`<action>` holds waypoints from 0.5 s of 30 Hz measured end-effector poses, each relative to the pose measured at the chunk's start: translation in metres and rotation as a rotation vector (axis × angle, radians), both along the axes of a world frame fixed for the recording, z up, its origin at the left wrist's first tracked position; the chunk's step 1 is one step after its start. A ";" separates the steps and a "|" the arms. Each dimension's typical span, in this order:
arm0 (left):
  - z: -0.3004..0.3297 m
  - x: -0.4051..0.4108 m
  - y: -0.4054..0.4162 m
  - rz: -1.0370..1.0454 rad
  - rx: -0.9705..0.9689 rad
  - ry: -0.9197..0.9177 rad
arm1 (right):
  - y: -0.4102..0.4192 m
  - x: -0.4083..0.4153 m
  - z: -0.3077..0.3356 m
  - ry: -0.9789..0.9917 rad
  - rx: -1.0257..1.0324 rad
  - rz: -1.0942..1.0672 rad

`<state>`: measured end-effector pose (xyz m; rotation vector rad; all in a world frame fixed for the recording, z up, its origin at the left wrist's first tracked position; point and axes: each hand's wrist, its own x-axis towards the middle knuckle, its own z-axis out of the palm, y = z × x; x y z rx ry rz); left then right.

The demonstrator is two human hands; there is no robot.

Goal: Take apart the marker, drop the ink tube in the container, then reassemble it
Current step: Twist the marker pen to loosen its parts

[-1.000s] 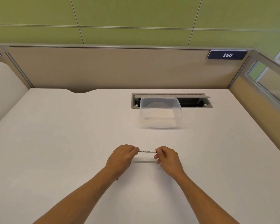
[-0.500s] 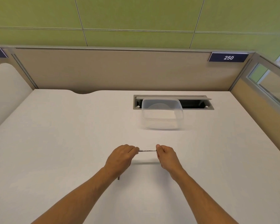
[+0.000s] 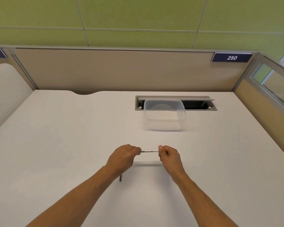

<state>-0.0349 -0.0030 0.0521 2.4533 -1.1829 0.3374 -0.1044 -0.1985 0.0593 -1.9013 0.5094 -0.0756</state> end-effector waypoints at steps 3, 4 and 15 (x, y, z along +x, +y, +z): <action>0.000 0.001 0.000 0.000 -0.004 0.005 | 0.002 0.000 0.000 -0.034 -0.003 -0.018; 0.000 0.002 0.001 -0.001 -0.005 0.008 | 0.003 0.000 0.000 -0.041 -0.005 -0.019; -0.002 0.006 0.008 -0.005 0.013 0.029 | 0.004 -0.001 -0.006 -0.049 -0.001 0.004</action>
